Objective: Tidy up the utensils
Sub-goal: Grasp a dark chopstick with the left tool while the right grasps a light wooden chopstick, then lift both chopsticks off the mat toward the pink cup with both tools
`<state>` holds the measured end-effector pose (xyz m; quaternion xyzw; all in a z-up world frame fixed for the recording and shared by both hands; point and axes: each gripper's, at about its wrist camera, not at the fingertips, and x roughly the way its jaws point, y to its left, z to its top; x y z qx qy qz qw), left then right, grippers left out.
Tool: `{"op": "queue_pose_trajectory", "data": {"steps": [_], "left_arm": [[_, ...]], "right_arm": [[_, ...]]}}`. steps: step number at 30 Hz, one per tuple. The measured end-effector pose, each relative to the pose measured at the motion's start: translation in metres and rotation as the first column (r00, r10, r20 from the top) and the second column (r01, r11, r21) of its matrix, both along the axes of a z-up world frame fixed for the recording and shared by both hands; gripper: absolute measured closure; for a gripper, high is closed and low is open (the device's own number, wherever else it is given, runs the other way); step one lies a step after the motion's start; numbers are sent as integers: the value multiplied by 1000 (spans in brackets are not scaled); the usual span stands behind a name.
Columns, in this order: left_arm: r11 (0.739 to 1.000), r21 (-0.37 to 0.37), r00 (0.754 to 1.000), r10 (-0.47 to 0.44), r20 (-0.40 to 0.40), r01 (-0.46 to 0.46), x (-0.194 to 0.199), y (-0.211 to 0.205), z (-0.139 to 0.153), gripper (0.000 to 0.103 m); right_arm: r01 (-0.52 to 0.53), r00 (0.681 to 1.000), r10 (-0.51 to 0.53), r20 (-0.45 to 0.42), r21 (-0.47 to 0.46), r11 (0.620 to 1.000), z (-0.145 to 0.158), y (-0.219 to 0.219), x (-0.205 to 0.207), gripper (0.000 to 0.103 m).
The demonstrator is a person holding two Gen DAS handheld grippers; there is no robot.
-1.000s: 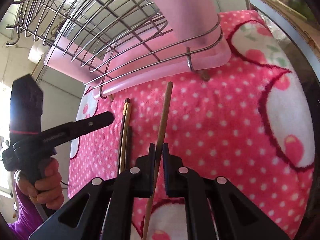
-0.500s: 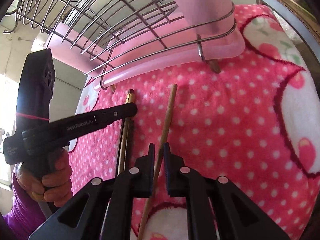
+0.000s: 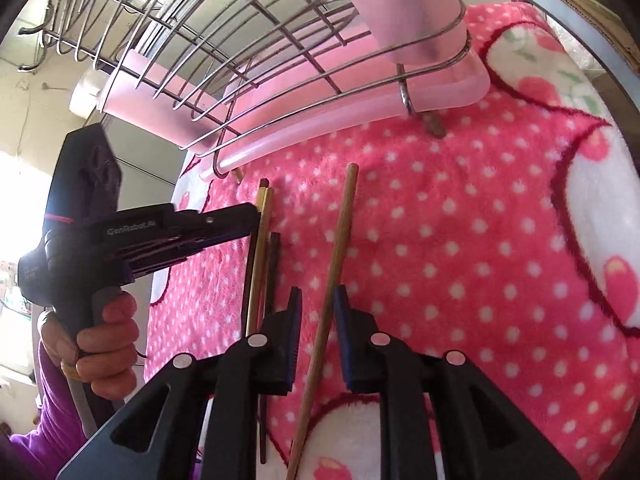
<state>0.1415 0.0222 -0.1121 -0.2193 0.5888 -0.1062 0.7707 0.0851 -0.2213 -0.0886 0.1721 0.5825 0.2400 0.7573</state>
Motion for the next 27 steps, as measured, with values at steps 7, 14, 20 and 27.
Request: {"op": "queue_pose_trajectory", "data": {"steps": [7,14,20,27], "left_arm": [[995,78,998,-66,-20,67,-19,-17,-1,89],[995,65,997,-75,-13,76,-25,-26,-8,89],[997,70,999,-44,-2,45,-27,-31,-8,96],[995,101,1000,-23,15,21,-35,-11,5,96]], "right_arm": [[-28,1000,28,-1,1,1000,2,5,-6,86],[-26,1000,26,-5,7,1000,1,3,-9,86],[-27,1000,27,-11,6,1000,-1,2,-10,86],[-25,1000,25,-11,6,1000,-1,3,-11,86]]}}
